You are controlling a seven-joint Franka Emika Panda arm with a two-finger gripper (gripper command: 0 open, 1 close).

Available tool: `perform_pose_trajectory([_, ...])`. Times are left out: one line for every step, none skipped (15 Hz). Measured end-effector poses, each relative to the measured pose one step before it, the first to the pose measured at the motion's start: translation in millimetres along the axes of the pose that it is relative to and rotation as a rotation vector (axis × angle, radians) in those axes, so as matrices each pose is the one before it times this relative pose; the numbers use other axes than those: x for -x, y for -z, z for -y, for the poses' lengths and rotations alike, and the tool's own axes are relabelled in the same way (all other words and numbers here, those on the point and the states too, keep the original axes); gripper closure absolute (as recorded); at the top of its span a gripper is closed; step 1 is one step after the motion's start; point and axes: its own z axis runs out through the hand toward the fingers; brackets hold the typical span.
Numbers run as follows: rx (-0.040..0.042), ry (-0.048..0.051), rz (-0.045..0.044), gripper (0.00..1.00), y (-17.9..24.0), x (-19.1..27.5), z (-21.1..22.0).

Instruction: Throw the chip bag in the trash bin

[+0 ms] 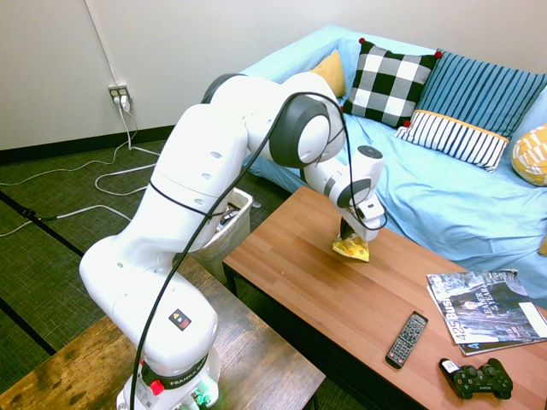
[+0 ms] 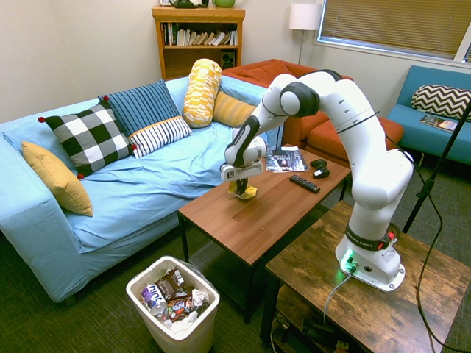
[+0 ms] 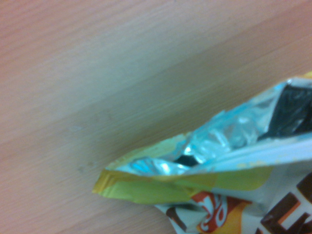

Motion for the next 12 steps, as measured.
perform_pose_trajectory([-0.02796, 0.01951, -0.0081, 1.0, 23.5, 12.68, 2.7])
perform_pose_trajectory([-0.02592, 0.03058, -0.00909, 1.0, 23.8, 19.0, 4.53])
perform_pose_trajectory([-0.02219, 0.03626, -0.01236, 1.0, 24.59, 25.75, 6.52])
perform_pose_trajectory([-0.01621, 0.03769, -0.0193, 1.0, 23.54, 30.26, 8.04])
perform_pose_trajectory([-0.01695, 0.03999, -0.02514, 1.0, 23.46, 33.49, 9.32])
perform_pose_trajectory([-0.01315, 0.04137, -0.02891, 1.0, 23.29, 36.75, 10.29])
perform_pose_trajectory([-0.00725, 0.037, -0.02981, 1.0, 22.31, 36.9, 13.18])
perform_pose_trajectory([-0.001, 0.03234, -0.02133, 1.0, 18.26, 35.01, 13.73])
perform_pose_trajectory([0.00187, 0.03388, -0.01473, 1.0, 12.1, 33.46, 14.44])
perform_pose_trajectory([0.00394, 0.03291, -0.00849, 1.0, 6.78, 33.15, 14.87])
perform_pose_trajectory([0.00418, 0.03207, -0.00409, 1.0, 0.44, 29.04, 14.28])
perform_pose_trajectory([0.00591, 0.03103, -0.00508, 1.0, -4.01, 26.69, 14.27])
